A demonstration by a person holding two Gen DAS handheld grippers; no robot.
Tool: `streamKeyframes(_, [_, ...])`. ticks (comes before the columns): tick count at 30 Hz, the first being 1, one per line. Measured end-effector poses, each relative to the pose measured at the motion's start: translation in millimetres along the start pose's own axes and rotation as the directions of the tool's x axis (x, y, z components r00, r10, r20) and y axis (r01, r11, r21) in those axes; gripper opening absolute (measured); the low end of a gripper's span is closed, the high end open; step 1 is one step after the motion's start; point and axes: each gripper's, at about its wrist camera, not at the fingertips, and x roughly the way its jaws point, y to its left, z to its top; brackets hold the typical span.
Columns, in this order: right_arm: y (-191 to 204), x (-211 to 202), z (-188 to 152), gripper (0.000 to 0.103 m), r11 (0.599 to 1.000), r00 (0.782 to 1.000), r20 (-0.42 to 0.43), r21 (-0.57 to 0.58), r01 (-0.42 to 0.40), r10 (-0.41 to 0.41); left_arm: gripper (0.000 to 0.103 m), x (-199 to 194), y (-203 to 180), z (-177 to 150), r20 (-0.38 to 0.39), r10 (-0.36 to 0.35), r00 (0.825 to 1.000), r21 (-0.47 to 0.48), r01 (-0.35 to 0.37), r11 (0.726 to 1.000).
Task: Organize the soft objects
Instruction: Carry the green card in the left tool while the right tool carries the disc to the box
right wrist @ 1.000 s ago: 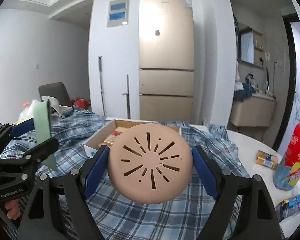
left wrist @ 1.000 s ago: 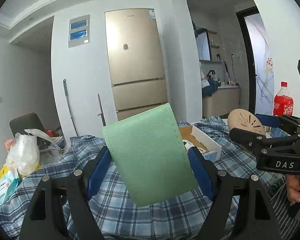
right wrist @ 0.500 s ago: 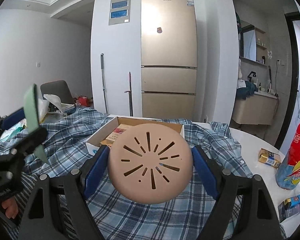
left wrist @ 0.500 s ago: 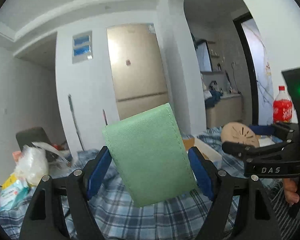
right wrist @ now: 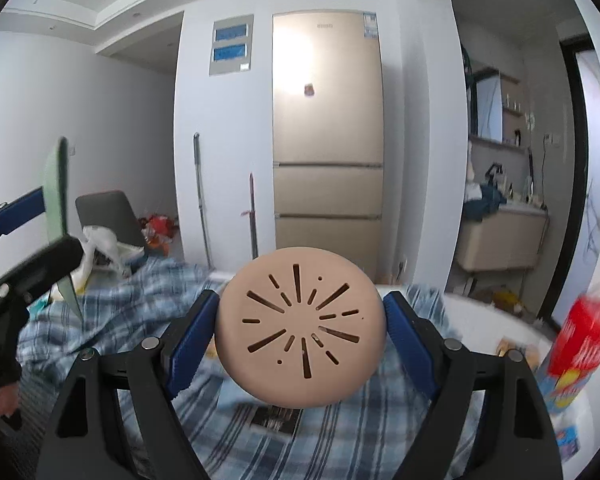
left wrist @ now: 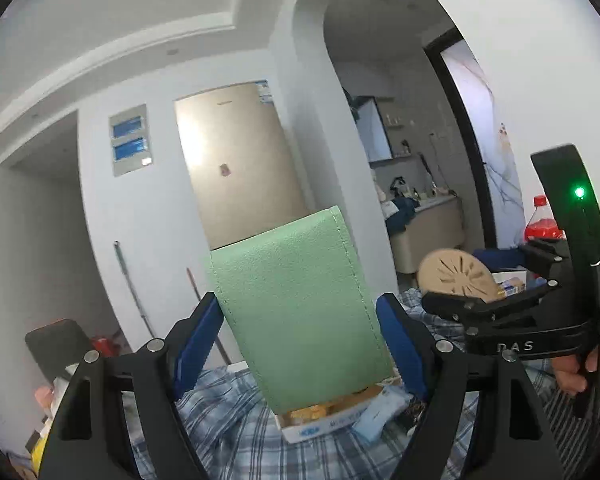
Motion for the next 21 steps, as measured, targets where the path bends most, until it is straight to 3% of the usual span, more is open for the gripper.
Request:
streamKeyframes(2, [-2,3,17,0.082,1.000,1.000,0.029,-0.015,0.009,-0.009,0.081,9,7,18,-0.010,-0.044,0.999,-0.030,0.043,0.999])
streamKeyframes(5, [-6,15,37,0.082,0.999,0.999,0.049,-0.028,0.022,-0.021,0.081,25,13,38,-0.010,-0.031,0.999,-0.024,0.031,0.999])
streamKeyframes(11, [-17,63,58,0.082,0.999,0.999,0.008,0.004,-0.047,0.047,0.081,76,24,60,-0.063,-0.060,0.996,-0.050,0.057,0.997])
streamKeyframes(16, [-22,99,44,0.082,0.996,0.997,-0.032,0.046,-0.070,0.072,0.081,121,24,49,-0.147,-0.073,0.986,-0.081,0.061,0.995])
streamKeyframes(21, [-20,130,7,0.082,0.995,0.988,-0.121,0.060,-0.084,0.091,0.081,163,29,17,-0.285,-0.069,0.956,-0.130,0.032,0.991])
